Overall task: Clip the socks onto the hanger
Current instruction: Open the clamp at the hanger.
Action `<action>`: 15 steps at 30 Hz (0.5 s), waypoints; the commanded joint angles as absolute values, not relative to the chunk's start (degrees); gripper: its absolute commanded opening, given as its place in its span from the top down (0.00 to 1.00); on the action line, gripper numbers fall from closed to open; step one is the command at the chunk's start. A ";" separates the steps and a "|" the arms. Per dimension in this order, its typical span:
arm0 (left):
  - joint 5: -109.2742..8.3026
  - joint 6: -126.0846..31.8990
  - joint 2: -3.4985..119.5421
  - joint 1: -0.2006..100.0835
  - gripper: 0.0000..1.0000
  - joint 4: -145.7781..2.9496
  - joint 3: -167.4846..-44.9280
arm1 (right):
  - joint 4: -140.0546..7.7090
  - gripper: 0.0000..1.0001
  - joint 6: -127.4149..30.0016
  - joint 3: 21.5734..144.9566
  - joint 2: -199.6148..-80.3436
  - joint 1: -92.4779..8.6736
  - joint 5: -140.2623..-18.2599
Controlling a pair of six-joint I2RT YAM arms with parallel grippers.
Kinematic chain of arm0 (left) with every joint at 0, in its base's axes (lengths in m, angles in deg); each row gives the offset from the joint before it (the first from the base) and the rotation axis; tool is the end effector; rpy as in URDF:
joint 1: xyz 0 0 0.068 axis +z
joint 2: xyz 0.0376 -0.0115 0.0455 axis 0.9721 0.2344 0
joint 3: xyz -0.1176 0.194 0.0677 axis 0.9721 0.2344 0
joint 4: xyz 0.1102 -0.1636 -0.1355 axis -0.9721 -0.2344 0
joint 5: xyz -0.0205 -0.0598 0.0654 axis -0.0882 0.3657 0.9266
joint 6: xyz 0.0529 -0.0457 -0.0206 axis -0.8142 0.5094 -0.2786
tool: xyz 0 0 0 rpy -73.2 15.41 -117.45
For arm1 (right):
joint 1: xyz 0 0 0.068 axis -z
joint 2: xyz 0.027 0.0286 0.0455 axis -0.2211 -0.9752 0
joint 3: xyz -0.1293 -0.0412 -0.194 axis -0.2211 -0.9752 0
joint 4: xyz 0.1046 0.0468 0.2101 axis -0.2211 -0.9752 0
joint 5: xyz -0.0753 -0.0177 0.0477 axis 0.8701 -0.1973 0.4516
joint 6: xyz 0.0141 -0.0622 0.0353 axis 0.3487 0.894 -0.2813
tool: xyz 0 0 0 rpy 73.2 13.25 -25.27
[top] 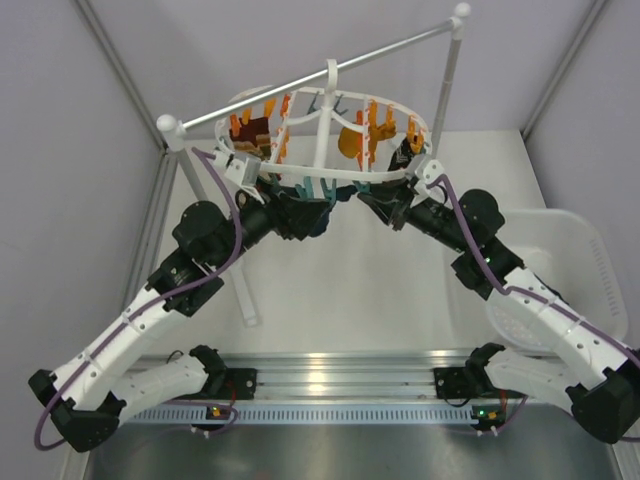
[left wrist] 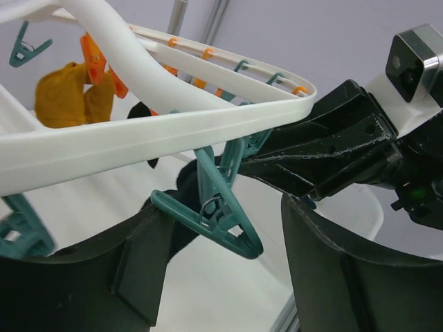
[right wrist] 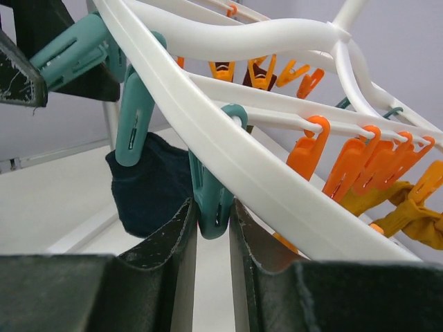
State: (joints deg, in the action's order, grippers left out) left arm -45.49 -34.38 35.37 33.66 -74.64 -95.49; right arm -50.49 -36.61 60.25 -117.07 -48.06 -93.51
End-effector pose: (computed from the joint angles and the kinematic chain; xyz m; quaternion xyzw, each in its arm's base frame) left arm 0.1633 -0.1561 0.4044 0.1269 0.6466 -0.4311 0.6164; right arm 0.1951 0.1656 0.3658 -0.3558 0.5445 0.3125 0.6923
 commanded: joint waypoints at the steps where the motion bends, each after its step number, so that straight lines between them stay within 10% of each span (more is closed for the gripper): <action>1: -52.15 -31.26 36.05 33.46 0.33 -70.79 -97.05 | -49.41 1.00 -38.29 62.04 -117.87 -51.70 -91.23; 15: -52.44 -25.01 40.01 32.76 0.32 -67.45 -98.63 | -51.16 1.00 -38.99 62.12 -118.14 -54.35 -86.30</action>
